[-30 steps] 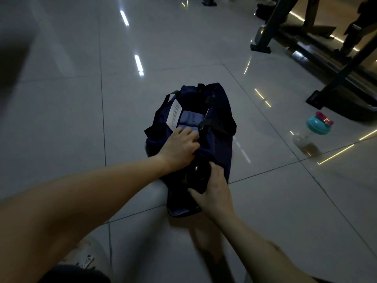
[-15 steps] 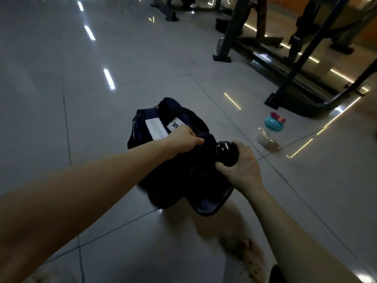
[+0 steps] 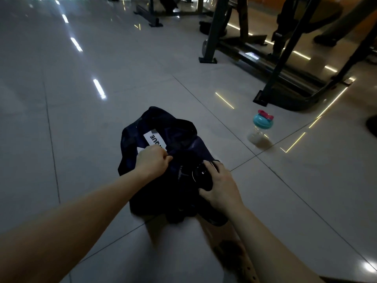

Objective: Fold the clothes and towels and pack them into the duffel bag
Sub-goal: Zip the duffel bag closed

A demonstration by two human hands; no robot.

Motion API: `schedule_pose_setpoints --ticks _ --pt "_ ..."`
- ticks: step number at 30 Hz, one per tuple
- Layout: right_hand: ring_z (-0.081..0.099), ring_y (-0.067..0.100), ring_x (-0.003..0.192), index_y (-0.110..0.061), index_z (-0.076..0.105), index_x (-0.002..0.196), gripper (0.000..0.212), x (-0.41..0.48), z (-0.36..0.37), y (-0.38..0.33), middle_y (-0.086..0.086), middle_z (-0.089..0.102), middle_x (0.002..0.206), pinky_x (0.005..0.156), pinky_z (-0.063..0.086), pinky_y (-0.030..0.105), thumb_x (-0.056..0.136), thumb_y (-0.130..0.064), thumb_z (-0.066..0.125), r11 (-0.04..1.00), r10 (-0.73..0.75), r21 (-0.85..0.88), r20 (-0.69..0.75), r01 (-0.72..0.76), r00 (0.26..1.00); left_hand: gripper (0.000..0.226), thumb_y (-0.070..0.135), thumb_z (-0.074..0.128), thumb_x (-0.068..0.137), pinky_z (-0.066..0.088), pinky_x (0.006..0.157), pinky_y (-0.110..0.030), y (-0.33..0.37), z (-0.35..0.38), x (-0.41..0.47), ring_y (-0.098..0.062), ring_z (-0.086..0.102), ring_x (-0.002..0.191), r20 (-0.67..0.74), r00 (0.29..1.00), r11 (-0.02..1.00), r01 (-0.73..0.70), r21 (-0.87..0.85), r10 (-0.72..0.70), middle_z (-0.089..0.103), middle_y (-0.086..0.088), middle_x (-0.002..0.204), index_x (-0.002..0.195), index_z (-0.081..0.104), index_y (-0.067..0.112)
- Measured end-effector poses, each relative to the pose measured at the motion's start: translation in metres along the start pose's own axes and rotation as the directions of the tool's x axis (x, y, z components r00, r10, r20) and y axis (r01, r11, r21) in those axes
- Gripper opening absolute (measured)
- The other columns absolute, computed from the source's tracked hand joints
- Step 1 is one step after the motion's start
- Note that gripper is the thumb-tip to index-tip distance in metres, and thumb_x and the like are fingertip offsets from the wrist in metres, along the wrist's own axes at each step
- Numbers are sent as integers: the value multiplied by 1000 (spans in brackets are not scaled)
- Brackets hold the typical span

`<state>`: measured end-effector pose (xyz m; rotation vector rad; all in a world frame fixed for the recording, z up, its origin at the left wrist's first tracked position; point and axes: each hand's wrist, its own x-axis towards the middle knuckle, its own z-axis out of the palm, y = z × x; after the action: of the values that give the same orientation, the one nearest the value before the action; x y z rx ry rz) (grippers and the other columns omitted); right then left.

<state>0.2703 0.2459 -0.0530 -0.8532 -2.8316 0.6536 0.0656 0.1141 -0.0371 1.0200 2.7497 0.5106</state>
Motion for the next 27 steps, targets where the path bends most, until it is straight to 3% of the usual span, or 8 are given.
schedule_pose_setpoints --ticks 3,5,7,11,15,17,20,27 --pt "37 24 135 -26 17 157 98 5 10 -2 -2 29 158 108 43 38 80 -39 77 999 30 19 -3 -30 1000 24 34 58 98 44 63 -35 4 7 5 -26 61 78 3 997 989 -73 125 74 64 -3 85 85 66 16" --pt "41 24 132 -21 18 155 101 8 12 0 0 39 151 105 44 38 78 -41 80 992 102 73 -13 -100 995 8 22 56 94 41 61 -36 9 10 8 -27 56 73 5 996 988 -93 127 93 61 -4 83 89 54 16" --pt "45 24 127 -22 22 151 98 9 13 3 0 47 142 101 46 38 76 -43 82 986 138 96 -35 -134 990 12 16 55 91 44 61 -39 17 15 10 -28 54 69 5 981 978 -195 81 195 55 -2 77 93 43 17" --pt "47 20 121 -27 28 148 92 10 10 13 -6 48 137 97 46 34 75 -43 81 984 143 121 -76 -133 987 26 38 62 91 50 72 -39 34 34 15 -25 60 81 80 908 909 -416 36 412 61 1 87 97 45 20" --pt "46 19 121 -29 35 145 84 11 5 21 -9 47 138 97 46 32 74 -40 79 989 117 113 -158 -99 981 51 56 68 81 39 71 -35 38 55 25 -25 57 97 196 906 880 -415 230 375 57 -2 105 110 51 18" --pt "43 18 124 -32 36 144 81 12 5 24 -11 43 143 100 46 33 75 -40 77 992 98 93 -174 -83 980 32 43 66 86 43 68 -36 41 58 30 -27 59 93 190 916 893 -390 225 353 56 -3 99 100 53 17" --pt "41 19 127 -35 35 143 78 12 8 26 -11 37 149 103 46 34 76 -38 75 997 77 44 -186 -69 980 12 22 60 86 49 62 -37 49 48 43 -31 61 75 214 926 926 -346 151 311 60 -5 78 79 57 14" --pt "42 22 132 -23 22 153 94 18 28 13 3 44 145 103 47 38 79 -35 78 997 74 2 -110 -75 991 27 37 67 94 45 57 -29 47 25 49 -9 57 56 298 916 943 -186 -276 268 65 3 64 74 72 20"
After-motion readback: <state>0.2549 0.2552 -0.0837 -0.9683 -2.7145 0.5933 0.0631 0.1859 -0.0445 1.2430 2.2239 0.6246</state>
